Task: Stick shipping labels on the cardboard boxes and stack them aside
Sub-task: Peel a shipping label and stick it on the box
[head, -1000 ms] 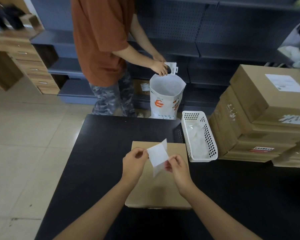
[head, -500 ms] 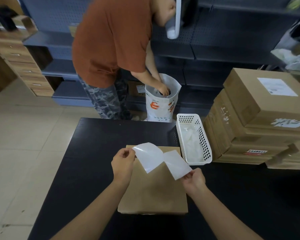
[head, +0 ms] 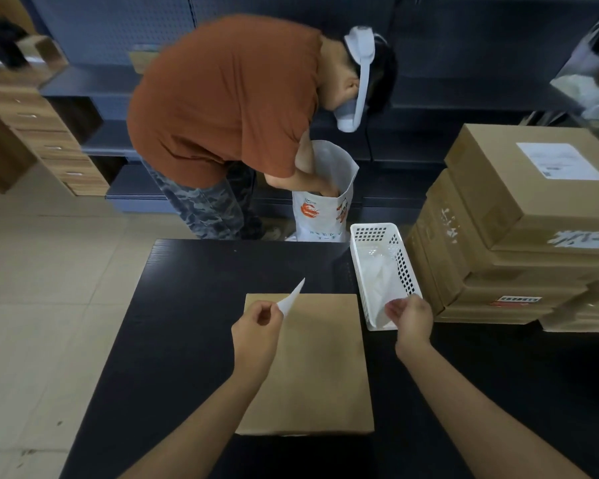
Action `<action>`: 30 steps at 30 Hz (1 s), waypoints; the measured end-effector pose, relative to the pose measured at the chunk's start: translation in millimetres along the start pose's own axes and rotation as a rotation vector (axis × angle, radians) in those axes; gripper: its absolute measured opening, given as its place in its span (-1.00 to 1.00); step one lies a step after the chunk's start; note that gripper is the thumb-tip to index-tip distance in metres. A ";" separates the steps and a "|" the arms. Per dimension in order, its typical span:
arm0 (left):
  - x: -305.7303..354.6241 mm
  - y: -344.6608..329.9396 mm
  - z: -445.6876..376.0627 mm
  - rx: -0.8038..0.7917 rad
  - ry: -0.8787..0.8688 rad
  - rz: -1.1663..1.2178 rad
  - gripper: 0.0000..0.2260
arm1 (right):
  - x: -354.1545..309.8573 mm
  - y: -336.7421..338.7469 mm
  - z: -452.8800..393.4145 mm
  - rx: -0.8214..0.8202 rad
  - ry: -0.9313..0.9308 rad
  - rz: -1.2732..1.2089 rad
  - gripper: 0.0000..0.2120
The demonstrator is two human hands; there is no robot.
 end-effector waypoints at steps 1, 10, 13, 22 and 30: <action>-0.2 -2.0 0.1 -0.004 -0.001 -0.012 -0.84 | -9.6 -0.3 -3.5 0.014 0.082 0.121 -0.80; -3.1 -26.4 3.1 -0.050 0.010 -0.129 -0.85 | -29.1 -22.1 -48.7 -0.071 0.539 0.955 -0.86; -2.0 -36.5 4.8 -0.076 0.006 -0.185 -0.84 | -14.8 -27.8 -60.5 -0.129 0.566 1.146 -0.74; -3.4 -60.3 8.7 -0.134 -0.033 -0.279 -0.81 | 16.7 -34.5 -72.5 -0.372 0.648 1.933 -0.62; -11.1 -62.1 7.3 -0.138 -0.022 -0.281 -0.82 | -5.9 -29.9 -60.0 -0.217 0.899 1.764 -0.66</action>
Point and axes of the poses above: each hand's wrist, its own z-axis away from the middle knuckle, its own y-axis out of the back of the hand, x = y × z, the point moved 7 cm from there along -z, towards the middle knuckle, and after that the axes turned 4 degrees about -y, right-handed, at the moved point
